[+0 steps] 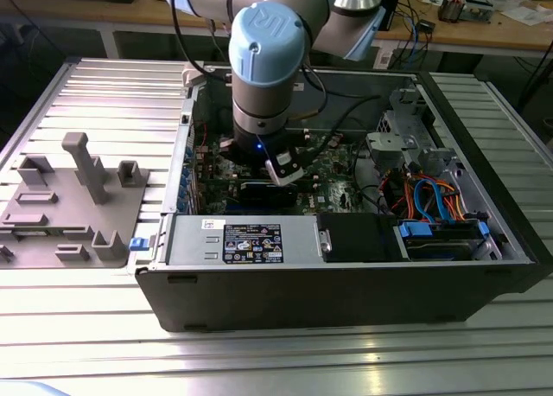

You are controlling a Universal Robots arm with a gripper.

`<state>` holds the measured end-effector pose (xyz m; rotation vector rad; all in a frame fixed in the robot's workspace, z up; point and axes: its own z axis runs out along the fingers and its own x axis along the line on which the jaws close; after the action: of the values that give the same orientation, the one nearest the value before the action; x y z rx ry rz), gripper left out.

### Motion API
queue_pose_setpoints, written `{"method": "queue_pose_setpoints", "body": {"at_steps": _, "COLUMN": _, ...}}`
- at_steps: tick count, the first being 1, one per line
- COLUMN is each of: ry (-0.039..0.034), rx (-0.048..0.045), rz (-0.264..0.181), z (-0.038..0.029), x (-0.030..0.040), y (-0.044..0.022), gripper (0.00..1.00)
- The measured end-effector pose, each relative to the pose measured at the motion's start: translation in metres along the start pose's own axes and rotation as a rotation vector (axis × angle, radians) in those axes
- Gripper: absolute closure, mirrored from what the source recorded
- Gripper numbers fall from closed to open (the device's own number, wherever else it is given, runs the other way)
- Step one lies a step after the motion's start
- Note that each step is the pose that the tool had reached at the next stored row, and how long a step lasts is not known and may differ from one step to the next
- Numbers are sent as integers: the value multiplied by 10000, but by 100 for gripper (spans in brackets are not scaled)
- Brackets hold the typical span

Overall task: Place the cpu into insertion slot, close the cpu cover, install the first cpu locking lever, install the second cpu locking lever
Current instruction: 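Install the second cpu locking lever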

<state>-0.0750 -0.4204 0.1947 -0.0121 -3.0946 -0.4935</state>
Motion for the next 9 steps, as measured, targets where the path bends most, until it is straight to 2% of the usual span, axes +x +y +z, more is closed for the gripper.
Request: {"method": "queue_pose_setpoints", "body": {"at_steps": 9, "ry": -2, "rx": -28, "rz": -2, "z": -21, "x": 52, "y": 10, "gripper": 89}}
